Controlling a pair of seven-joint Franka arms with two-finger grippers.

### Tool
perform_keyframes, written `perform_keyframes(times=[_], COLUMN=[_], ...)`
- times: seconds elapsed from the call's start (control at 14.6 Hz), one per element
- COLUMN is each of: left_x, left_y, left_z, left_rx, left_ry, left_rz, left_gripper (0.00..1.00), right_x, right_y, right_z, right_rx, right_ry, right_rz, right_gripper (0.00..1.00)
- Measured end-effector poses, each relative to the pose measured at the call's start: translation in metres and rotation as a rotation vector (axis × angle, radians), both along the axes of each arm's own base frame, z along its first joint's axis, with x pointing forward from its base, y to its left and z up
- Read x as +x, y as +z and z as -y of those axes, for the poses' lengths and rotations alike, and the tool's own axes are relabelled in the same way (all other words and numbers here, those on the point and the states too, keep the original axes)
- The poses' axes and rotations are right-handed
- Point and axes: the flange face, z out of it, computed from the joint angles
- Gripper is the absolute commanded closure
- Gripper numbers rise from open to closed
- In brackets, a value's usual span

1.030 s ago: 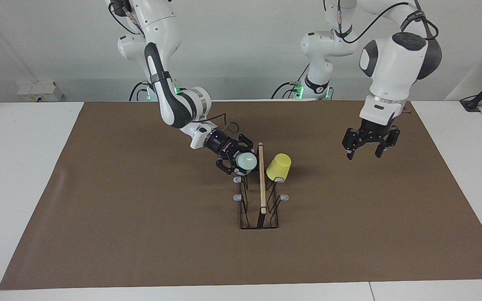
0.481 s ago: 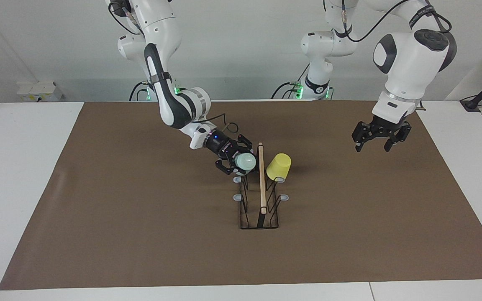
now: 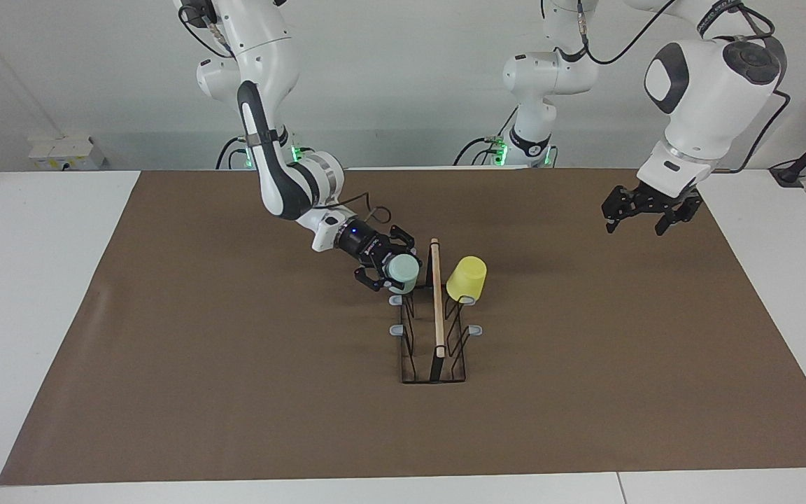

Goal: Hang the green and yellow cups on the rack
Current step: 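Hang the green cup on a rack peg while the left gripper withdraws, then open the right gripper and pull it back from the green cup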

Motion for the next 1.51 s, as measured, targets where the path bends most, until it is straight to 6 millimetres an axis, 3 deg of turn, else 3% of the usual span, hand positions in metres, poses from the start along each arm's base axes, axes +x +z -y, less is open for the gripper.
perform_keyframes(times=[0.41,0.55,0.89,1.03,1.3,1.51], left_x=[-0.001,-0.002,-0.004,-0.005,-0.007,-0.007], left_y=[0.003,0.012,0.052,0.06,0.062,0.059], left_z=[-0.001,-0.001,-0.002,-0.002,0.001,0.002], left_rx=[0.0,-0.001,-0.003,-0.004,-0.015,-0.019], left_ry=[-0.002,0.0,0.0,-0.001,-0.006,-0.006], left_rz=[0.003,0.005,0.02,0.016,0.003,-0.004], left_gripper=[0.0,0.0,0.0,0.0,0.0,0.0], right_x=[-0.006,-0.007,-0.017,-0.02,-0.014,-0.006], right_y=[-0.01,-0.008,0.04,0.049,0.061,0.109], right_z=[0.008,0.014,0.031,0.031,0.041,0.056], right_rx=[-0.063,-0.124,-0.28,-0.294,-0.383,-0.498], right_ry=[-0.017,-0.039,-0.108,-0.113,-0.104,-0.169], right_rz=[-0.042,-0.076,-0.121,-0.119,-0.092,-0.075], right_gripper=[0.0,0.0,0.0,0.0,0.0,0.0])
